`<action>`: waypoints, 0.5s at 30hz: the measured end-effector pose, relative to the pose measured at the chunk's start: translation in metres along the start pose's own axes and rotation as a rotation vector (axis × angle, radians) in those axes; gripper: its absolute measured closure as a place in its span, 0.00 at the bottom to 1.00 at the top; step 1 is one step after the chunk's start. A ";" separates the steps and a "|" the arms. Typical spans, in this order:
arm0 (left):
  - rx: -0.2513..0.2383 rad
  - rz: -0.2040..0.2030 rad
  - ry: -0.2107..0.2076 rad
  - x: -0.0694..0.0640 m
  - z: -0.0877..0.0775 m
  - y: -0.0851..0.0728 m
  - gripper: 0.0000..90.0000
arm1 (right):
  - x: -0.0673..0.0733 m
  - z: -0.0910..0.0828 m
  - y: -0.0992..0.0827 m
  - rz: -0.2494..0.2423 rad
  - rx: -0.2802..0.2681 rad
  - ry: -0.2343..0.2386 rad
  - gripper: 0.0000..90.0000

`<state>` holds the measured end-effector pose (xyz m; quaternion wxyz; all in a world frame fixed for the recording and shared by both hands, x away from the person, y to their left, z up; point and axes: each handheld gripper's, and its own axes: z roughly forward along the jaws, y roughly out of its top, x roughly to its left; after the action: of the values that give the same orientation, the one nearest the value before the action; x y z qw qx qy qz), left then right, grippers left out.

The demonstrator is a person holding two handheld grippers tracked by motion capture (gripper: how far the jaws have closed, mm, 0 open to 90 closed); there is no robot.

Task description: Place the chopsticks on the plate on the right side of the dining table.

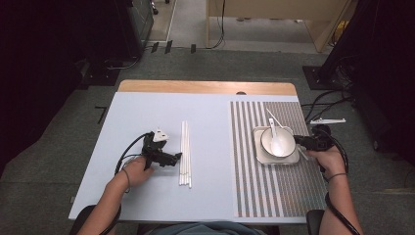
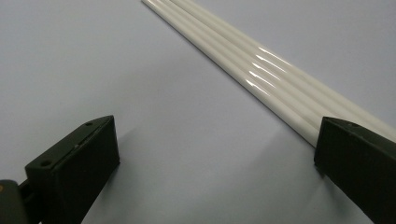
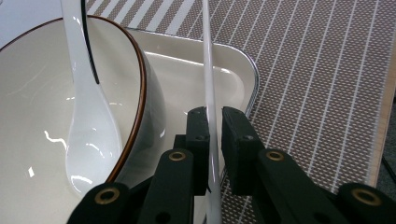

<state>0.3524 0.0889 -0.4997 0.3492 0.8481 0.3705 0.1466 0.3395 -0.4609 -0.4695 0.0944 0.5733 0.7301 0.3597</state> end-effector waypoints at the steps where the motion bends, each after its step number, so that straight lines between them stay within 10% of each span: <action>1: 0.000 0.000 0.000 0.000 0.000 0.000 0.00 | 0.000 -0.001 0.000 0.003 -0.001 -0.001 0.90; 15: 0.000 0.000 0.000 0.000 0.000 0.000 0.00 | 0.009 -0.015 0.012 -0.034 -0.069 -0.067 0.85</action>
<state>0.3525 0.0890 -0.4997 0.3490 0.8483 0.3703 0.1465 0.3375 -0.4581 -0.4483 0.1445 0.5688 0.7235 0.3634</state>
